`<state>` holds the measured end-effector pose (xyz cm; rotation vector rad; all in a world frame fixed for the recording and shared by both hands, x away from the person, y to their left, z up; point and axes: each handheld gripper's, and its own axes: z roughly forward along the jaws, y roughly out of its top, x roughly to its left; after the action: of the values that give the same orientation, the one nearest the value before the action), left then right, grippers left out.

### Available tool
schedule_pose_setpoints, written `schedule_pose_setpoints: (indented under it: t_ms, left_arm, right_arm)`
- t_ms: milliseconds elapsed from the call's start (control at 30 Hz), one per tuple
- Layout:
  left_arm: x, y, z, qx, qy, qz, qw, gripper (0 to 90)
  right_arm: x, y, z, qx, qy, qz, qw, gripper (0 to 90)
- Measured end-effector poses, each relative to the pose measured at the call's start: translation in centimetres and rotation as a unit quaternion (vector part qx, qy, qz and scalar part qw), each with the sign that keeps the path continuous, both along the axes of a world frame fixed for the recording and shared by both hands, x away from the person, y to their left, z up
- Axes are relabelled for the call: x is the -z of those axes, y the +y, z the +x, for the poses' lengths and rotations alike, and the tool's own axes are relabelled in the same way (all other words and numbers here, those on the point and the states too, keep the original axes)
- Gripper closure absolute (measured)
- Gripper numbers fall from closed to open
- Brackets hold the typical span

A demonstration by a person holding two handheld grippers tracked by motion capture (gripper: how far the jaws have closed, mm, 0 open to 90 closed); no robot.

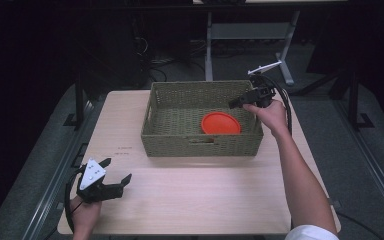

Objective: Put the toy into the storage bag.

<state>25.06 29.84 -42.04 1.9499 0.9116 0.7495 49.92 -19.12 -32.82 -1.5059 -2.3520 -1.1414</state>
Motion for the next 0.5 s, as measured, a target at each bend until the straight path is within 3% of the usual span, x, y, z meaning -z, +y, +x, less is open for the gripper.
schedule_pose_setpoints:
  t_ms: [500]
  left_arm:
    - [0.0, -0.1, 0.0, -0.001, -0.002, -0.003, 1.0, 13.0]
  right_arm:
    - [-1.6, 0.0, -2.2, -0.041, -0.015, 0.022, 0.9988, 33.9]
